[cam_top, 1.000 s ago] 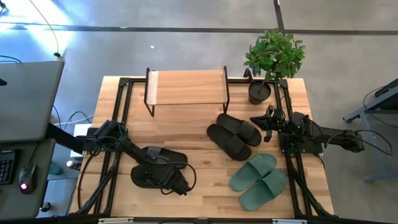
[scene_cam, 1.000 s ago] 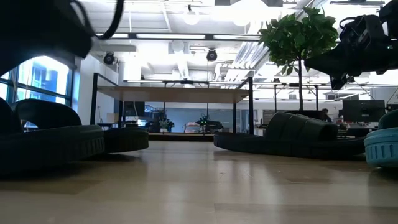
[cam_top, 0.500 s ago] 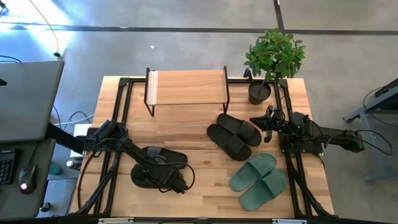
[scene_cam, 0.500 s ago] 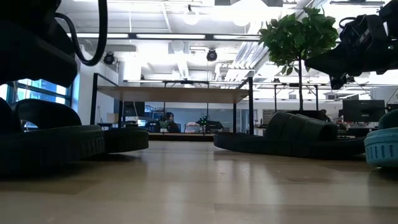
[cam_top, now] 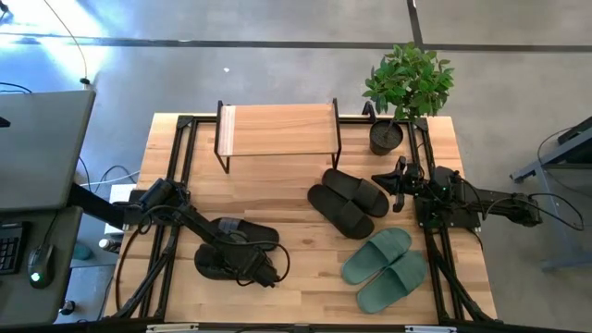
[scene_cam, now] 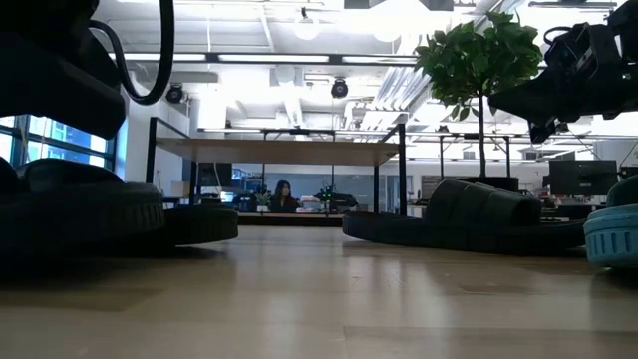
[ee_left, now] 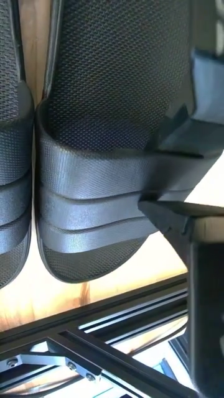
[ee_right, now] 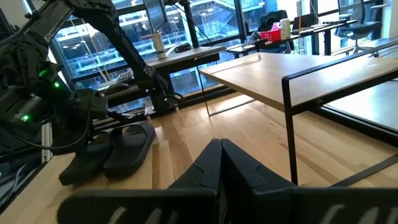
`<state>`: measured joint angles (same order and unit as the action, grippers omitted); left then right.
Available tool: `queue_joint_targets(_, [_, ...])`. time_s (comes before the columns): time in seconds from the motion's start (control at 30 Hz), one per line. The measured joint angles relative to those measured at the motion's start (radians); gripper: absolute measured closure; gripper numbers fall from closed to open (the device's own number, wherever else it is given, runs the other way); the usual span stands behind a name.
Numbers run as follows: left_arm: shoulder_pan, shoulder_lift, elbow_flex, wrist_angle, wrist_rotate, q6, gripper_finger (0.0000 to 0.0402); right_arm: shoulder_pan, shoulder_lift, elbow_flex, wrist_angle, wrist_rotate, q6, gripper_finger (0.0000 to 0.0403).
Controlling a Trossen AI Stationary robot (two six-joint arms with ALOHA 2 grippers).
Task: Pick and place slides into the shelf
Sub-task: Put the bottom black slide on the shelf
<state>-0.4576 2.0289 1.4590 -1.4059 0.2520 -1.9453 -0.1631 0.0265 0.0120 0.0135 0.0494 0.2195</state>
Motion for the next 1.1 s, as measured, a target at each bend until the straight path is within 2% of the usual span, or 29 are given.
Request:
queue_joint_targets(0.23, [0.0,0.0,0.0,-0.006,0.002,0.0,0.039,0.0,0.0,0.0,0.0,0.0,0.0,0.0402])
queue_joint_targets(0.43, [-0.002,0.001,0.026,-0.045,0.01,0.012,0.0396,0.0,0.0,0.0,0.0,0.0,0.0,0.0402])
queue_joint_targets(0.53, [-0.002,0.001,0.093,-0.095,0.006,0.044,0.0397,0.0,0.0,0.0,0.0,0.0,0.0,0.0402])
queue_joint_targets(0.67, [-0.009,0.001,0.268,-0.162,-0.028,0.13,0.0398,0.0,0.0,0.0,0.0,0.0,0.0,0.0402])
queue_joint_targets(0.8, [-0.034,0.001,0.513,-0.161,-0.177,0.267,0.0399,0.0,0.0,0.0,0.0,0.0,0.0,0.0402])
queue_joint_targets(1.0, [-0.081,0.001,0.873,-0.158,-0.483,0.45,0.04,0.0,0.0,0.0,0.0,0.0,0.0,0.0402])
queue_joint_targets(1.03, [-0.086,-0.005,0.901,-0.141,-0.54,0.477,0.04,0.0,0.0,0.0,0.0,0.0,0.0,0.0402])
queue_joint_targets(1.1, [-0.089,-0.07,0.848,-0.019,-0.647,0.549,0.04,0.0,0.0,0.0,-0.001,0.0,0.0,0.0402])
